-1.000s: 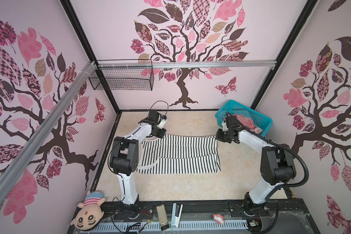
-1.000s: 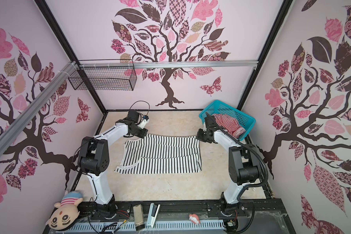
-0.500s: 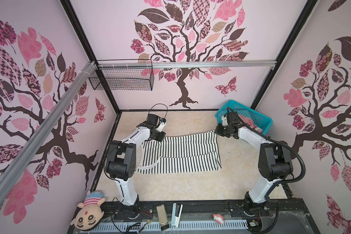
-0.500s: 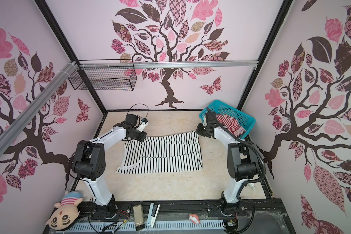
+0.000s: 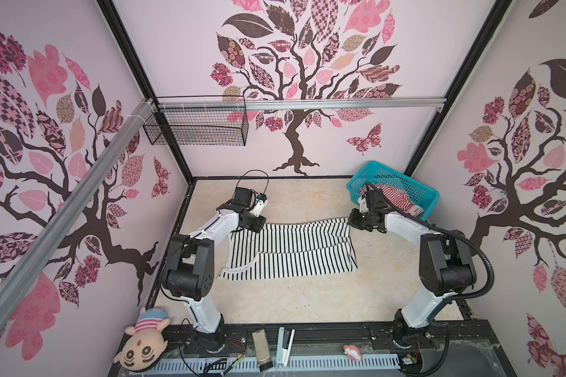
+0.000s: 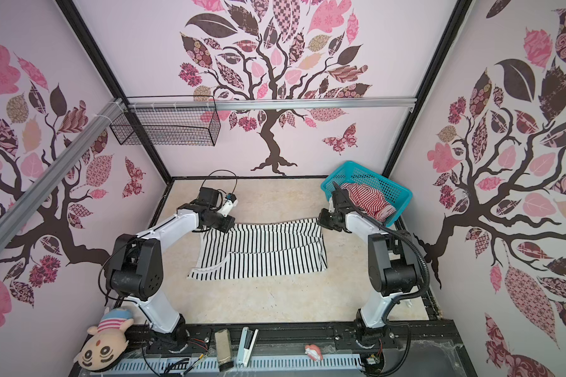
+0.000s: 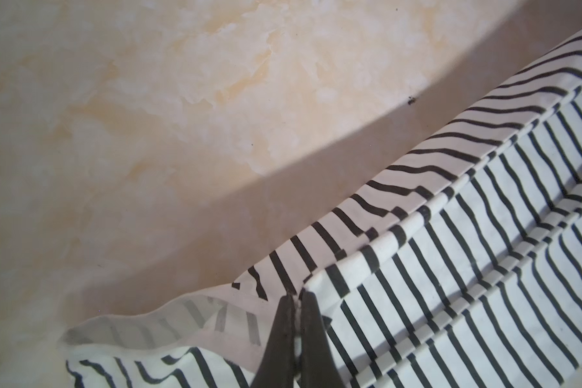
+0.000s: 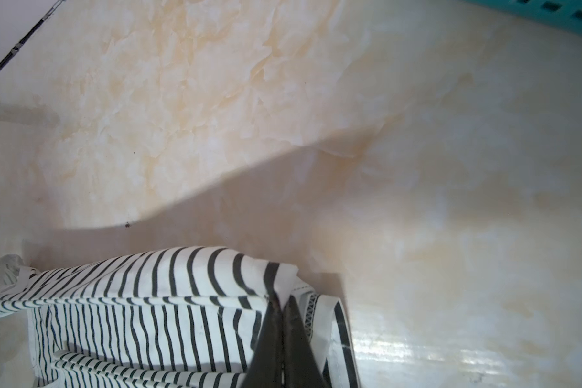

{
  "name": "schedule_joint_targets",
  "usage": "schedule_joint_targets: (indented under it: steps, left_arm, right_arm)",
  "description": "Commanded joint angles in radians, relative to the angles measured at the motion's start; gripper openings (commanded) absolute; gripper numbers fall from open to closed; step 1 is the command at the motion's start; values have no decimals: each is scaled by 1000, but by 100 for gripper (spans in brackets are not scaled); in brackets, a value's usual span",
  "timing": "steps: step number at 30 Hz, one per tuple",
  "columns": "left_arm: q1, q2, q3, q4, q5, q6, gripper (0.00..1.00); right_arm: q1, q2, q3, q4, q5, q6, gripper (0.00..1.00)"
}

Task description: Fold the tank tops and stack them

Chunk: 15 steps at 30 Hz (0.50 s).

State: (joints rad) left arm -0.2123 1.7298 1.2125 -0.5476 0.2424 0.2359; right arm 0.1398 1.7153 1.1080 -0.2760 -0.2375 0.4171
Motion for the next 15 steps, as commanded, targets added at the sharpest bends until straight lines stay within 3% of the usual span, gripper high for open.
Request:
schedule_joint_targets:
  steps: [1, 5, 15]
  left_arm:
    - [-11, -65, -77, 17, 46, 21, 0]
    - [-42, -107, -151, 12, 29, 58, 0]
    - [-81, -88, -250, 47, -149, 79, 0]
  right_arm:
    - [-8, -75, -32, 17, 10, -14, 5]
    - [-8, -94, -73, 34, 20, -11, 6]
    - [-8, -109, -145, 54, -2, 1, 8]
